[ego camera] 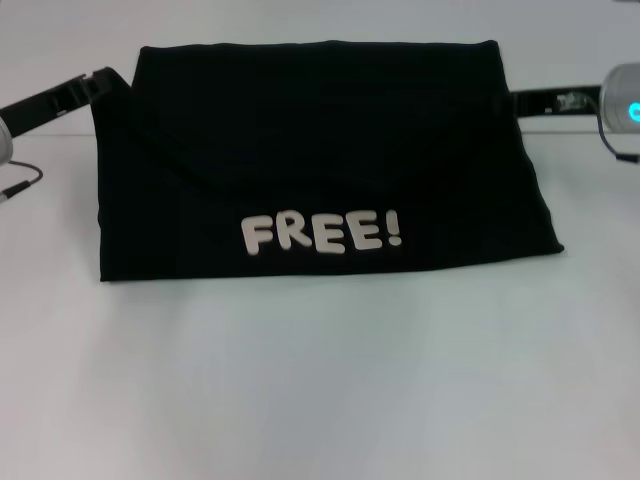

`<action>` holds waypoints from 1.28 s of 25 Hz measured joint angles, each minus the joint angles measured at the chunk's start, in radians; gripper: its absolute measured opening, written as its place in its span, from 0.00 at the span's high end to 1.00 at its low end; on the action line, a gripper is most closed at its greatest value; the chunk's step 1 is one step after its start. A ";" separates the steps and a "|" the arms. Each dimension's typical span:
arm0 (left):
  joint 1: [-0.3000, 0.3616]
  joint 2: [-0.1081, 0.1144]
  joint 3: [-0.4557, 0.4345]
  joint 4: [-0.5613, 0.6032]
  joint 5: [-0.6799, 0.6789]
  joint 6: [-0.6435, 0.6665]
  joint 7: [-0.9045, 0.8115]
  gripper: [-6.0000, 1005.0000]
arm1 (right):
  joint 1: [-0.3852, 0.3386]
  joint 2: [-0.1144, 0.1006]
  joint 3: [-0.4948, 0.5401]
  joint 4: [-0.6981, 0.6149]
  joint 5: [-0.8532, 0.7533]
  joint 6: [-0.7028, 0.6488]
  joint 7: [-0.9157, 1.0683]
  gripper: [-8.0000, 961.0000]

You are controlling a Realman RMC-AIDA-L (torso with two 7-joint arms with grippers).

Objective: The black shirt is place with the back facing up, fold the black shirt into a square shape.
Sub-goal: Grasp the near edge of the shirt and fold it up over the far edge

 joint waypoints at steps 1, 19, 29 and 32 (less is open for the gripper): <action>-0.004 0.002 0.005 -0.002 -0.005 -0.011 0.000 0.90 | 0.008 -0.001 -0.017 -0.002 0.000 0.011 0.011 0.93; -0.024 -0.049 0.127 -0.113 -0.011 -0.257 0.098 0.84 | 0.004 0.075 -0.056 0.065 0.009 0.229 0.032 0.93; -0.041 -0.066 0.286 -0.113 -0.011 -0.361 0.099 0.74 | -0.034 0.125 -0.058 0.016 0.050 0.254 0.026 0.86; -0.046 -0.076 0.312 -0.095 -0.011 -0.383 0.098 0.64 | -0.052 0.132 -0.060 -0.009 0.085 0.269 0.023 0.75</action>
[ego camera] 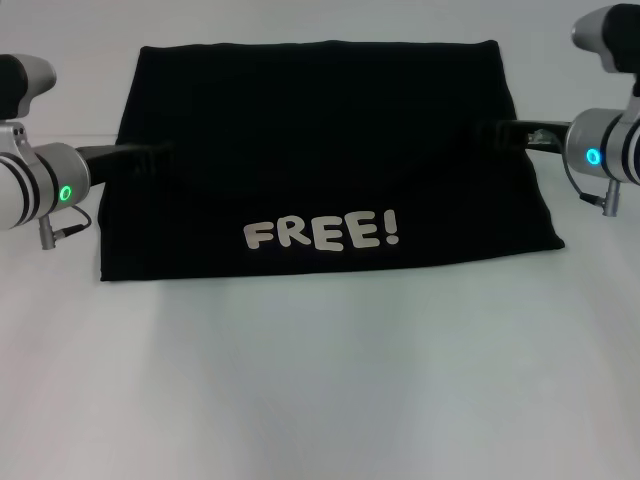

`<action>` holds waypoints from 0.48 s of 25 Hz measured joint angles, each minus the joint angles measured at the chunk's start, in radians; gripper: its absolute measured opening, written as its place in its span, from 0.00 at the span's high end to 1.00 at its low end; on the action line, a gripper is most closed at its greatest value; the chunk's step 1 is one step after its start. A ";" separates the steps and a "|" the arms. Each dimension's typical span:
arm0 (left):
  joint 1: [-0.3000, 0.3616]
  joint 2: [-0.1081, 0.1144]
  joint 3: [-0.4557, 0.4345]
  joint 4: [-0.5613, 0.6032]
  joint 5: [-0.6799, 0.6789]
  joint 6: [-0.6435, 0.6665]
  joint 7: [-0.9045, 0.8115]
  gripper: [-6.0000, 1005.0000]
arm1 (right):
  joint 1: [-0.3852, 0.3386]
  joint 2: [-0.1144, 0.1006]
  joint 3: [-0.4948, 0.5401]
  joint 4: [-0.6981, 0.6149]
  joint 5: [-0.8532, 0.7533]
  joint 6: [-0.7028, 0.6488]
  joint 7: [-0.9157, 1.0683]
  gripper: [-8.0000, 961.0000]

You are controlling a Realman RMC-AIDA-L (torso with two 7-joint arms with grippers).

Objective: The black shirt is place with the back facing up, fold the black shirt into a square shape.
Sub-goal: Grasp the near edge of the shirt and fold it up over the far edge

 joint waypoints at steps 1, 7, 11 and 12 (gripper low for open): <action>0.000 -0.001 0.005 0.008 0.000 0.002 -0.003 0.61 | -0.006 -0.001 -0.002 -0.004 0.022 0.000 -0.004 0.69; 0.035 0.000 0.011 0.095 0.000 0.160 -0.049 0.34 | -0.070 -0.011 -0.003 -0.067 0.186 -0.100 -0.093 0.43; 0.088 -0.004 0.012 0.188 0.000 0.382 -0.109 0.23 | -0.128 -0.030 -0.003 -0.112 0.280 -0.241 -0.119 0.30; 0.105 -0.003 0.012 0.211 0.000 0.453 -0.121 0.20 | -0.144 -0.038 -0.003 -0.119 0.295 -0.283 -0.119 0.30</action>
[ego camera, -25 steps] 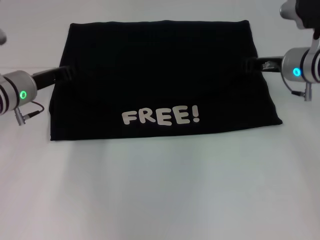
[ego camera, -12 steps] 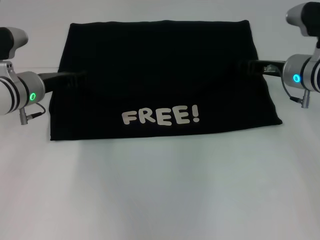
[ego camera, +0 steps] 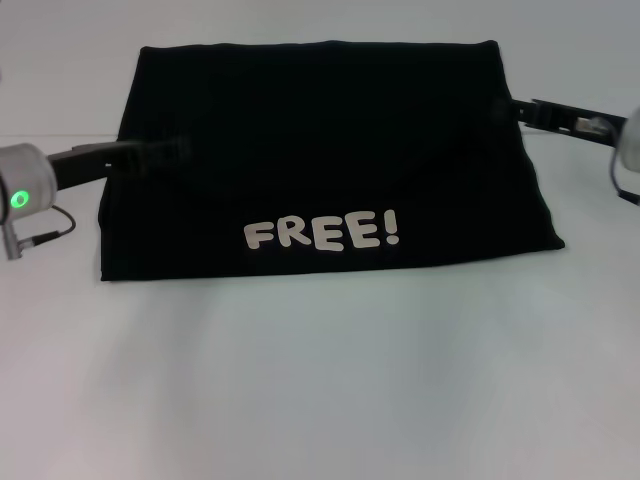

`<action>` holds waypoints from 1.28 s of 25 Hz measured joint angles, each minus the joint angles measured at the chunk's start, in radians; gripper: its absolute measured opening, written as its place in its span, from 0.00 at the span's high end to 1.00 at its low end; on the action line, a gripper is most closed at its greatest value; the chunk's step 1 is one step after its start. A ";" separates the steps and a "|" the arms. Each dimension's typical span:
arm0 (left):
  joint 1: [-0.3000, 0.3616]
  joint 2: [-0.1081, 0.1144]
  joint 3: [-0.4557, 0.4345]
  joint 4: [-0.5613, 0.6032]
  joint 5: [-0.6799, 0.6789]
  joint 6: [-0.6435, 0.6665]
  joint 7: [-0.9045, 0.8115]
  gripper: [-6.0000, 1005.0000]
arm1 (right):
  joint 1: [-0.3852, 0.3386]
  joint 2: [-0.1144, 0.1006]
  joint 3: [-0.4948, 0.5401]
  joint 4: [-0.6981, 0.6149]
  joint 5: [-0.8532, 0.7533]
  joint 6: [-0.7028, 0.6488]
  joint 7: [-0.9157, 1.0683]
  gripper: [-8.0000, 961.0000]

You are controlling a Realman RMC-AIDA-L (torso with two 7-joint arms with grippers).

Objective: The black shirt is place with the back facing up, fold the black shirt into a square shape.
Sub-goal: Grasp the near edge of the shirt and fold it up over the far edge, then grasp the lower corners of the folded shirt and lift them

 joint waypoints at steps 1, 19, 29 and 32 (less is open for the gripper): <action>0.015 0.001 0.000 0.016 0.000 0.057 -0.009 0.17 | -0.014 -0.009 0.001 -0.005 0.006 -0.037 0.000 0.30; 0.192 -0.035 0.011 0.116 0.018 0.171 -0.152 0.14 | -0.130 -0.068 -0.001 -0.015 0.012 -0.272 -0.013 0.31; 0.195 -0.042 0.044 0.056 0.032 0.047 -0.146 0.14 | -0.108 -0.063 -0.001 -0.015 0.012 -0.246 -0.013 0.32; 0.195 -0.045 0.058 0.055 0.033 0.044 -0.146 0.14 | -0.107 -0.062 -0.001 -0.011 0.012 -0.236 -0.013 0.32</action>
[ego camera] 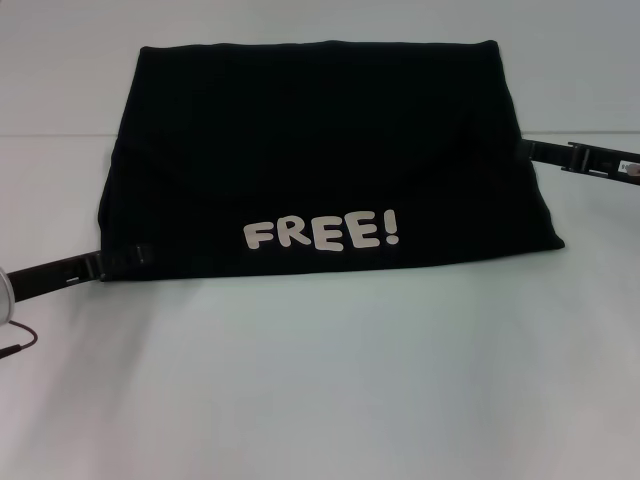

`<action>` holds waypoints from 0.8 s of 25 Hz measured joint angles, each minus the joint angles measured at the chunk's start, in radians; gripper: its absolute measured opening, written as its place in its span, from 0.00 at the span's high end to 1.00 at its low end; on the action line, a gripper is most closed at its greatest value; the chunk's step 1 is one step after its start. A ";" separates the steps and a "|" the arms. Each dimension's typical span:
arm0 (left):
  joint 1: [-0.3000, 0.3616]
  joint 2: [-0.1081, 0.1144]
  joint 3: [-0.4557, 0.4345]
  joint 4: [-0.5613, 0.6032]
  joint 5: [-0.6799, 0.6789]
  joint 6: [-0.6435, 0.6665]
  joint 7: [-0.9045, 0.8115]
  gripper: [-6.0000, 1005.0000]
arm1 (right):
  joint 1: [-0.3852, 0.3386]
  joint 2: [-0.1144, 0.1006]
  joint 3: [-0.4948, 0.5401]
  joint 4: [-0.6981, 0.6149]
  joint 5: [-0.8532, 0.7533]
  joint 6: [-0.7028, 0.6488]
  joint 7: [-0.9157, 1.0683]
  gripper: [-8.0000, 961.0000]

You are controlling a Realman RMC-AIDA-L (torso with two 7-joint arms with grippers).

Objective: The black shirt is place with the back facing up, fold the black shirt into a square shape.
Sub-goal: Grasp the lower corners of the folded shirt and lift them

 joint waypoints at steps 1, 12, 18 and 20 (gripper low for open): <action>0.000 0.000 0.003 0.000 0.000 0.000 0.000 0.14 | 0.000 0.000 0.000 0.000 0.000 0.000 0.000 0.32; 0.001 0.001 0.022 0.003 0.029 0.008 0.001 0.18 | -0.004 0.003 0.000 0.008 0.000 0.007 -0.010 0.33; -0.002 0.002 0.030 0.003 0.049 0.002 0.001 0.36 | -0.008 0.003 0.000 0.008 0.000 0.005 -0.011 0.33; -0.001 0.002 0.026 0.004 0.047 0.000 0.001 0.45 | -0.009 0.003 0.000 0.006 -0.001 0.003 -0.011 0.33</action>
